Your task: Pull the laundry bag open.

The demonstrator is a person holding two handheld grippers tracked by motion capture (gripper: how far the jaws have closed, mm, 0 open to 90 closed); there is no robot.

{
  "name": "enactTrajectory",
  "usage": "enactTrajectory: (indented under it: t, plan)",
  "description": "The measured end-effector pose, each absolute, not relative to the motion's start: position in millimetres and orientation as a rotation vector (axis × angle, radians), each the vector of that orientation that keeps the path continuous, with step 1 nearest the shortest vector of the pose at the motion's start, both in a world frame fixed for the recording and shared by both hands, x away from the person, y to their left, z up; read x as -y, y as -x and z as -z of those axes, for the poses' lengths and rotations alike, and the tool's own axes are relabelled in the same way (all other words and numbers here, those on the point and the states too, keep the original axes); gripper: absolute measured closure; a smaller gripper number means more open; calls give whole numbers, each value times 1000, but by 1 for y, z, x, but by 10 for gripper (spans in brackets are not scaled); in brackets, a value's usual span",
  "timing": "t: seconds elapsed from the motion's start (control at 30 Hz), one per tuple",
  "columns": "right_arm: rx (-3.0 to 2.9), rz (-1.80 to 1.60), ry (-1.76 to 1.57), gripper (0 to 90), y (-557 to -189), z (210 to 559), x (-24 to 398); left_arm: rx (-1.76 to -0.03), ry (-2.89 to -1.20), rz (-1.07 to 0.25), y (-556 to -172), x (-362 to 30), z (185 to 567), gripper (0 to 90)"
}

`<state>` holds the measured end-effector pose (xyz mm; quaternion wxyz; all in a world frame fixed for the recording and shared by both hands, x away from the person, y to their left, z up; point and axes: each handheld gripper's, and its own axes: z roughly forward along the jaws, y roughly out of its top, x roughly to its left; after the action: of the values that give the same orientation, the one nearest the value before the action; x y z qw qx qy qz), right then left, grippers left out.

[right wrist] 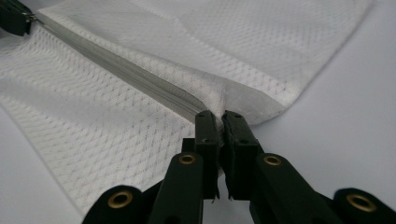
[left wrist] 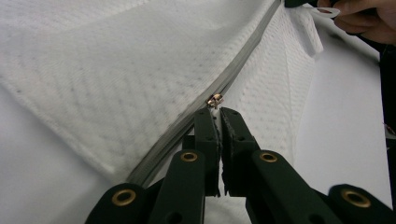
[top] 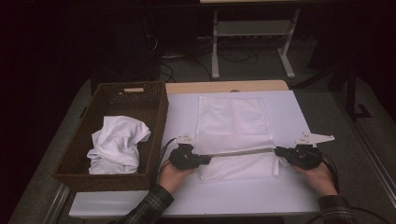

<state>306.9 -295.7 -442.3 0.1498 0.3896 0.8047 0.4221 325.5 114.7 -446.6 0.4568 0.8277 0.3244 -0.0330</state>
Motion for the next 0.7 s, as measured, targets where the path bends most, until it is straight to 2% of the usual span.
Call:
enactTrajectory:
  t: [0.7]
  plan:
    - [-2295,-1157,-1195,847,-311,448,310,-910,-2057,2,-332,-126,448,864]
